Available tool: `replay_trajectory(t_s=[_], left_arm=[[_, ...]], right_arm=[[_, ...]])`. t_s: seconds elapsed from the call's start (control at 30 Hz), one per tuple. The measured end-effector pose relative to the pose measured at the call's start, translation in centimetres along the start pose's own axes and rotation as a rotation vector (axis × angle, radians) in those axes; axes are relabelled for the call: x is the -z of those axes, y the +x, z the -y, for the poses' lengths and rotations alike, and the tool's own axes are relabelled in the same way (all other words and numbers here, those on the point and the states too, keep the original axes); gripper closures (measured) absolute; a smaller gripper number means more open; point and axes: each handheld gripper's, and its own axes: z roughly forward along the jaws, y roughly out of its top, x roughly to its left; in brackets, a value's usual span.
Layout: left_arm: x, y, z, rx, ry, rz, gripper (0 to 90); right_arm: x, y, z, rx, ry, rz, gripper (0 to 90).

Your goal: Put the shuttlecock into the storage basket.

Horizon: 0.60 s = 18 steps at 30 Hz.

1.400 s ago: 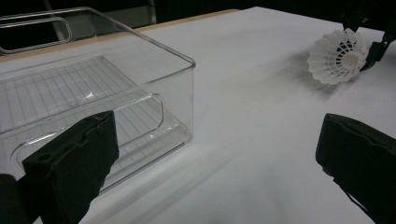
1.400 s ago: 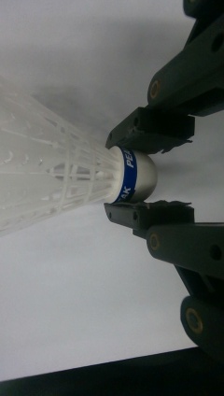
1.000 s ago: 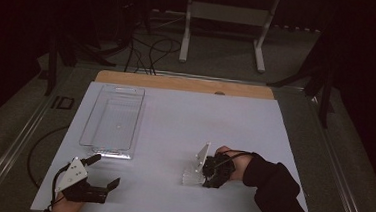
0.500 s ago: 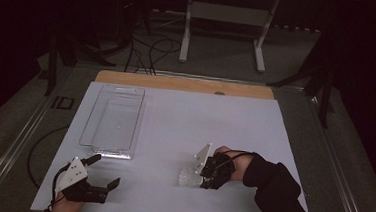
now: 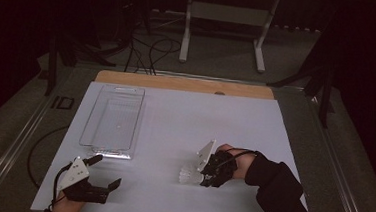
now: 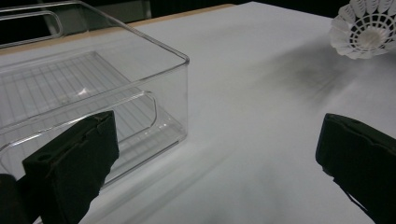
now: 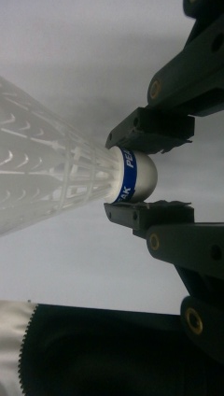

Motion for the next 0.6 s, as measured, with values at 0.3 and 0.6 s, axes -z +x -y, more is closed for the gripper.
replay_trajectory(t_s=[0.3, 0.6], left_arm=[[0.4, -0.4, -2.2, 0.005, 0.009, 0.05, 0.4], [0.4, 0.0, -5.1, -0.041, 0.075, 0.101, 0.4]], right_arm=[[0.1, 0.0, 0.2, -0.013, 0.006, -0.003, 65.7], [0.4, 0.1, 0.1, -0.009, 0.01, -0.008, 65.7]])
